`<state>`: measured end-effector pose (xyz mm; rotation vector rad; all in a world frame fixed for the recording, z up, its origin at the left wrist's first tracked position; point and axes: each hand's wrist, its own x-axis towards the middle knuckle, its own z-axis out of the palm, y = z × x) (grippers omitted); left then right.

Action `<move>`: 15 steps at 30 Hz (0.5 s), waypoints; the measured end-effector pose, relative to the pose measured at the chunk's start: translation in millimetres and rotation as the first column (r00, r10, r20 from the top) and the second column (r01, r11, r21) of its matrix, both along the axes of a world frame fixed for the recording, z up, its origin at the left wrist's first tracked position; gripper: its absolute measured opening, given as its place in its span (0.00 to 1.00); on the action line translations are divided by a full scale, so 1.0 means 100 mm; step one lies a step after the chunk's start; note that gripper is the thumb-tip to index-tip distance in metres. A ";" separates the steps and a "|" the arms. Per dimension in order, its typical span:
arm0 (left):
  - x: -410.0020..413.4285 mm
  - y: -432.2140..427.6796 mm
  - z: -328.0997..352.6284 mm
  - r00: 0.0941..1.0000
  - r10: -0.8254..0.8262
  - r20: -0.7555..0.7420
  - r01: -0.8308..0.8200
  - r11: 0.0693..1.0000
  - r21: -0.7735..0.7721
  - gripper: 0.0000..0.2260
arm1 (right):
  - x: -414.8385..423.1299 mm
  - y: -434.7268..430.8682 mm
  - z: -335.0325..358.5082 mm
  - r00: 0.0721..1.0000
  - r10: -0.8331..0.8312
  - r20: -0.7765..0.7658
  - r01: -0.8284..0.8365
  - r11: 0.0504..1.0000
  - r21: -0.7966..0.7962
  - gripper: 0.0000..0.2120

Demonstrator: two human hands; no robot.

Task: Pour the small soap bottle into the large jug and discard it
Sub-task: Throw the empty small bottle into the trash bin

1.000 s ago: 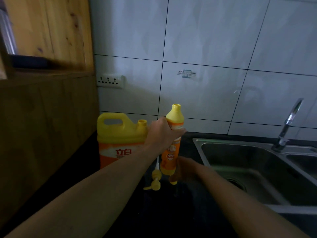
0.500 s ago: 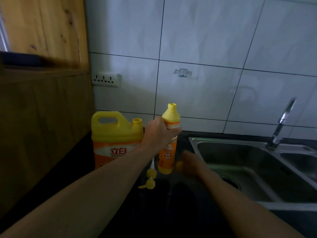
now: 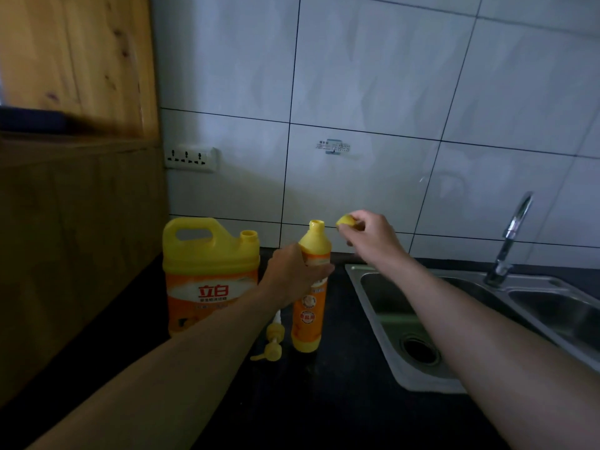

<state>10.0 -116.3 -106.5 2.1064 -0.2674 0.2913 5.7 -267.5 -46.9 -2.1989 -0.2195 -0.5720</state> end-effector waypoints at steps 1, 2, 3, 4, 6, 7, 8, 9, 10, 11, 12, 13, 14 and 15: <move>0.00 0.00 -0.02 1.000 -0.011 -0.021 0.011 1.000 0.001 0.20 | -0.02 0.01 0.03 0.999 0.043 -0.004 -0.043 0.999 0.010 0.10; 0.01 -0.01 -0.03 0.999 -0.021 -0.041 0.021 1.000 0.001 0.20 | -0.03 0.03 0.06 0.997 0.080 -0.016 -0.080 0.997 0.018 0.12; 0.02 -0.02 -0.04 0.998 -0.029 -0.058 0.029 1.000 -0.003 0.21 | -0.04 0.04 0.08 0.993 0.111 -0.029 -0.110 0.994 0.029 0.13; 0.02 -0.03 -0.04 0.997 -0.037 -0.073 0.036 0.999 -0.014 0.21 | -0.04 0.06 0.09 0.990 0.136 -0.038 -0.134 0.990 0.035 0.12; 0.02 -0.04 -0.03 0.994 -0.051 -0.093 0.048 0.998 -0.033 0.22 | -0.04 0.10 0.11 0.987 0.152 -0.047 -0.152 0.988 0.008 0.11; 0.01 -0.05 -0.02 0.994 -0.057 -0.094 0.054 0.998 -0.034 0.22 | -0.04 0.12 0.13 0.989 0.142 -0.049 -0.143 0.989 -0.034 0.11; 0.01 -0.05 -0.02 0.994 -0.062 -0.092 0.059 0.998 -0.030 0.22 | -0.05 0.14 0.14 0.990 0.129 -0.054 -0.134 0.987 -0.093 0.12; -0.01 -0.06 -0.01 0.994 -0.065 -0.088 0.063 0.998 -0.021 0.22 | -0.05 0.15 0.15 0.991 0.123 -0.060 -0.131 0.980 -0.153 0.12; -0.02 -0.06 -0.01 0.994 -0.070 -0.089 0.070 0.997 -0.012 0.22 | -0.05 0.17 0.17 0.990 0.130 -0.060 -0.139 0.969 -0.202 0.13; -0.03 -0.06 0.00 0.993 -0.080 -0.090 0.080 0.997 -0.004 0.23 | -0.05 0.19 0.19 0.988 0.144 -0.054 -0.153 0.958 -0.243 0.14; -0.03 -0.06 0.00 0.992 -0.090 -0.092 0.091 0.996 0.002 0.23 | -0.05 0.20 0.21 0.986 0.161 -0.047 -0.167 0.944 -0.284 0.15; -0.04 -0.05 0.00 0.991 -0.099 -0.094 0.100 0.995 0.009 0.23 | -0.04 0.22 0.23 0.983 0.176 -0.050 -0.182 0.928 -0.325 0.16; -0.04 -0.04 -0.01 0.990 -0.104 -0.097 0.106 0.994 0.014 0.23 | -0.05 0.23 0.25 0.980 0.191 -0.058 -0.199 0.911 -0.362 0.16; -0.04 -0.03 -0.01 0.989 -0.109 -0.100 0.112 0.994 0.018 0.23 | -0.05 0.23 0.29 0.977 0.202 -0.070 -0.213 0.895 -0.392 0.17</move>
